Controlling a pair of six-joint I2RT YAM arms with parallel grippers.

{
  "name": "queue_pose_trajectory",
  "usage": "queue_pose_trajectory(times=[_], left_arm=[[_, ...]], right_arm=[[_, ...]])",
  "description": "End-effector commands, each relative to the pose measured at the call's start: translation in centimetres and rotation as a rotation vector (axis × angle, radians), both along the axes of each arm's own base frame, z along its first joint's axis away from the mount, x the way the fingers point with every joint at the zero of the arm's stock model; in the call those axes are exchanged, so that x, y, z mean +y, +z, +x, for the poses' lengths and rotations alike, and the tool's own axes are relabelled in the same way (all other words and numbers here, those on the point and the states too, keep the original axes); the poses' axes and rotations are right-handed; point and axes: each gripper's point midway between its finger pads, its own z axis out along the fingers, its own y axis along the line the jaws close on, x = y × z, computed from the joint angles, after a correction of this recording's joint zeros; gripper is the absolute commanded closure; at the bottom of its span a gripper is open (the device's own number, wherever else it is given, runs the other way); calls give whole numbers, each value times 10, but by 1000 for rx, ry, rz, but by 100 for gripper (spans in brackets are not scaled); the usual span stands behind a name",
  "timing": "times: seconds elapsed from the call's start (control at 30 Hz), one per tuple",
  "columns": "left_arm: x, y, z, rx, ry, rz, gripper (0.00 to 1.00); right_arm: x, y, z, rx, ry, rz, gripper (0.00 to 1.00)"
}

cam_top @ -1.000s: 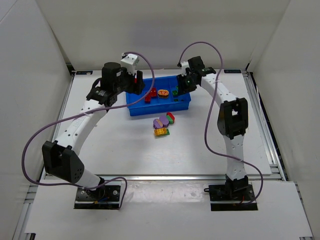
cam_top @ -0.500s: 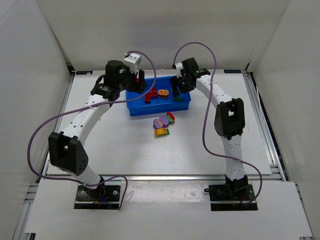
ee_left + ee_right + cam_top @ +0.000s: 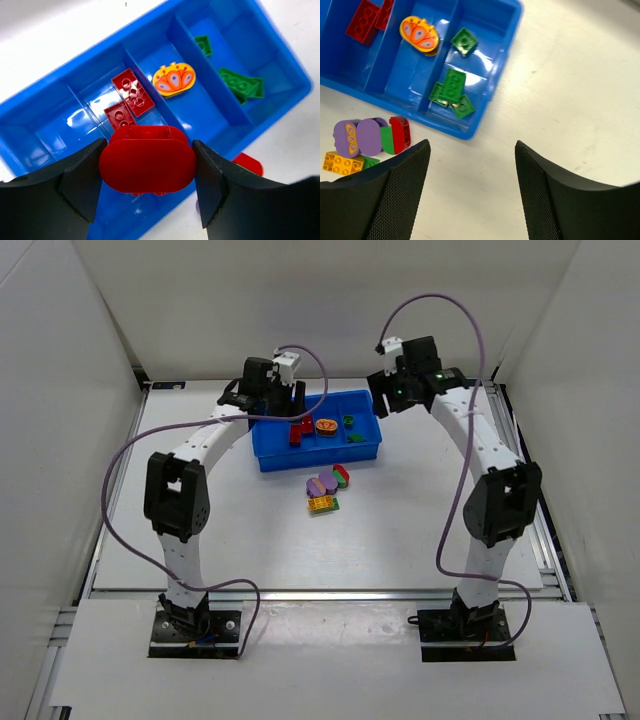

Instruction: Sort the legos into containers by color

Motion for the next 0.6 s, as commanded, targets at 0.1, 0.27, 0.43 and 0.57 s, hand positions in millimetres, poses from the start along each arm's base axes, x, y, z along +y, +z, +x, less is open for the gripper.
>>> queue_pose_trajectory(times=[0.1, 0.27, 0.43, 0.57], left_arm=[[-6, 1, 22, -1, 13, -20, 59], [-6, -25, 35, 48, 34, 8, 53], [-5, -35, 41, 60, 37, 18, 36], [-2, -40, 44, 60, 55, 37, 30]], right_arm=[[-37, 18, -10, -23, -40, -7, 28], [-42, 15, -17, -12, -31, -11, 28], [-40, 11, -19, 0, -12, -10, 28], [-38, 8, -20, 5, -4, -14, 28]])
